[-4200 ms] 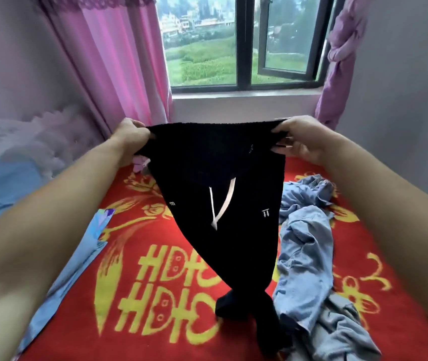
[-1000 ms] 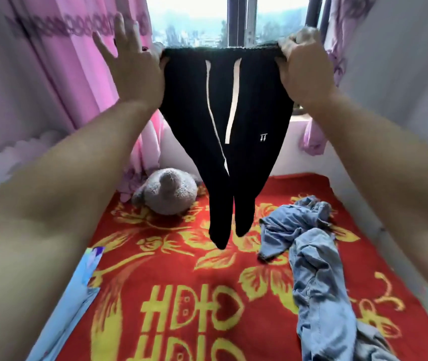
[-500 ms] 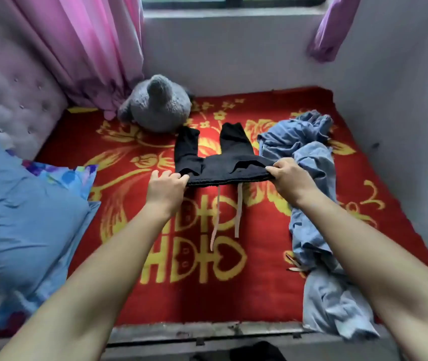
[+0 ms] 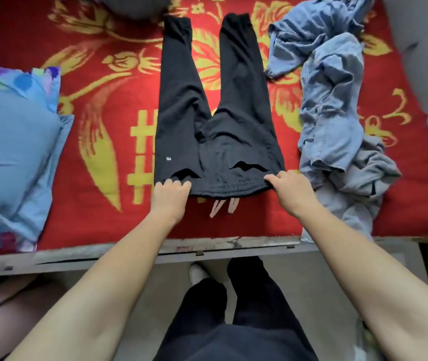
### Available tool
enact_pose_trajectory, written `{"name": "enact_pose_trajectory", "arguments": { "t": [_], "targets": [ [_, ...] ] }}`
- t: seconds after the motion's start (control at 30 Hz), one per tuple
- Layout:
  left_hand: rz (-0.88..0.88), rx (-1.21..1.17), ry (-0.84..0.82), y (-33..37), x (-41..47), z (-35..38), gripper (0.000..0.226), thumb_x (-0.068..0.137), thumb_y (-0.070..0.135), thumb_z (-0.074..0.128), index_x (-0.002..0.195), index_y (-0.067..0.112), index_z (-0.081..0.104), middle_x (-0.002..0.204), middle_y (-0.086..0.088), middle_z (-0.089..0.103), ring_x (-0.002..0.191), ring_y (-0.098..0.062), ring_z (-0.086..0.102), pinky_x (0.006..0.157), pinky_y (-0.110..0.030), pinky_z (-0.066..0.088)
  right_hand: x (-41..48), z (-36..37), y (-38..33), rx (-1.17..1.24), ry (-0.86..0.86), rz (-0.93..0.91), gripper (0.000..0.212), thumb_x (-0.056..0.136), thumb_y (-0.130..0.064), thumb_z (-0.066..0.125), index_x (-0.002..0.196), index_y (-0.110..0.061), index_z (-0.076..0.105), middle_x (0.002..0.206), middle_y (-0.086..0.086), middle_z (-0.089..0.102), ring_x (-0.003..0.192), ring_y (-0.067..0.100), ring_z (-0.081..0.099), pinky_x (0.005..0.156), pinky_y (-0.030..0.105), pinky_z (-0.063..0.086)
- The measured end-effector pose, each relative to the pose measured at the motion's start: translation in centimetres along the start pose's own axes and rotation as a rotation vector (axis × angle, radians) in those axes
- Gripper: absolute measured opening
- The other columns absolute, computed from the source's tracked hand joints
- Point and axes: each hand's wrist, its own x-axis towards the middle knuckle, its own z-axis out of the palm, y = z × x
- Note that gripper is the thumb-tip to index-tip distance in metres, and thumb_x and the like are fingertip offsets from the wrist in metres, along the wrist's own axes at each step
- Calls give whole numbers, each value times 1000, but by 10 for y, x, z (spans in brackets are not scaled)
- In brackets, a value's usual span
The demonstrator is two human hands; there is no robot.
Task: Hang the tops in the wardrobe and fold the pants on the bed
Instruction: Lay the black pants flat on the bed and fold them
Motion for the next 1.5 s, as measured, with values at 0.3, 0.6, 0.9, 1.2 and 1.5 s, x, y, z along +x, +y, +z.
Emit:
{"name": "enact_pose_trajectory", "arguments": {
  "t": [0.3, 0.6, 0.9, 1.2, 1.5],
  "targets": [
    [103, 95, 130, 34, 8, 76, 59, 64, 8, 78, 118, 18, 57, 105, -7, 55, 91, -27, 53, 62, -34, 35, -10, 96, -7, -22, -77, 141, 57, 89, -20, 55, 144, -26, 42, 114, 12, 47, 103, 33, 48, 64, 36, 35],
    [47, -238, -344, 65, 18, 215, 66, 85, 28, 59, 146, 22, 33, 131, -9, 42, 115, -32, 41, 87, -40, 45, 12, 217, -41, -58, -639, 105, 91, 92, -35, 59, 159, -12, 2, 145, 18, 29, 130, 38, 36, 96, 43, 42],
    [-64, -527, 208, 42, 77, 176, 39, 93, 26, 46, 125, 12, 64, 127, -14, 57, 116, -36, 51, 92, -46, 39, 82, 157, -24, 165, -23, 184, 36, 100, -27, 42, 126, -6, 58, 128, 21, 50, 115, 40, 51, 85, 46, 45],
    [-246, -345, -230, 38, 111, 232, 78, 86, 83, 8, 148, 47, -24, 158, -10, -34, 146, -43, -23, 113, -68, -1, 107, 231, 37, 7, -321, 142, 82, 94, -73, 9, 158, -27, -15, 163, 5, -28, 151, 31, -23, 122, 58, -3],
    [-188, -454, 140, 109, 111, 189, 57, 95, 44, 52, 135, 4, 48, 142, -27, 39, 132, -43, 36, 108, -58, 32, 120, 193, 63, 364, 171, 71, 54, 104, -37, 48, 146, -3, 46, 152, 26, 36, 140, 41, 36, 116, 47, 28]
  ]
}}
